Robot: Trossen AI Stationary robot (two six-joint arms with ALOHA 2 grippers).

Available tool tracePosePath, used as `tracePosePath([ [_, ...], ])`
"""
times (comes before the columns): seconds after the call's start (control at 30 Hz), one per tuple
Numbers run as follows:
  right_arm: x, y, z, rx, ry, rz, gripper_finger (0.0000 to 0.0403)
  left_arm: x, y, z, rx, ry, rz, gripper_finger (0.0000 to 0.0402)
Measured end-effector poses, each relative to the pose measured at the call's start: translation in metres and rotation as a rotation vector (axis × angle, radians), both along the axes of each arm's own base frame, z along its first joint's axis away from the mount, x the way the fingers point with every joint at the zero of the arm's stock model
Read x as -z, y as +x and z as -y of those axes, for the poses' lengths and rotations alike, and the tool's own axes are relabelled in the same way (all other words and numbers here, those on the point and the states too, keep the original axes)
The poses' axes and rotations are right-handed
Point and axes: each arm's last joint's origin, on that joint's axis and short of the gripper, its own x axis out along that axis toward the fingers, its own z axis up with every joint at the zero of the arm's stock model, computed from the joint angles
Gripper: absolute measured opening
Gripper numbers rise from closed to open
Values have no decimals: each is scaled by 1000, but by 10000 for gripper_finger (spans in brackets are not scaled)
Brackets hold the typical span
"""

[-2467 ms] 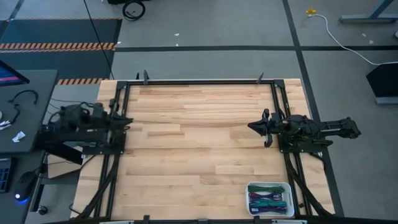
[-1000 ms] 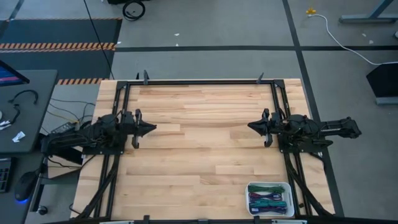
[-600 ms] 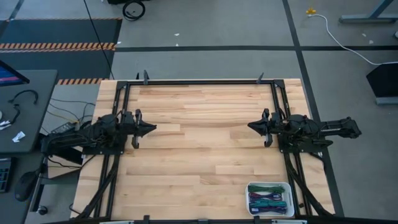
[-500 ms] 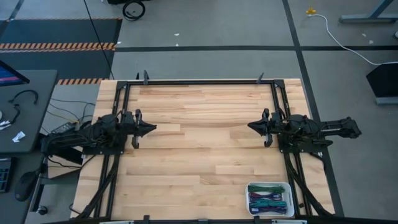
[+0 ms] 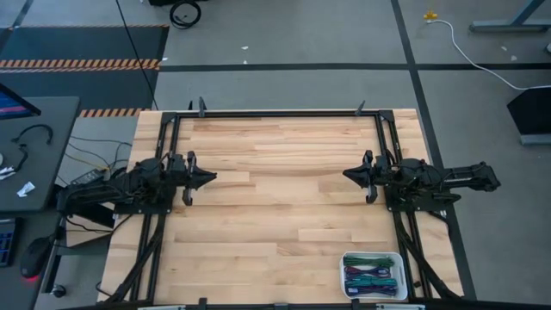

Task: Pick and place USB-C Cables
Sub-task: Return to Home Position

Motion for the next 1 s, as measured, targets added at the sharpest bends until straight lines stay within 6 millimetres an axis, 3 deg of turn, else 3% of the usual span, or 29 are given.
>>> tracePosePath([
  [1.0,0,0,0,0,0,0,23,0,0,0,0,0,-1,27],
])
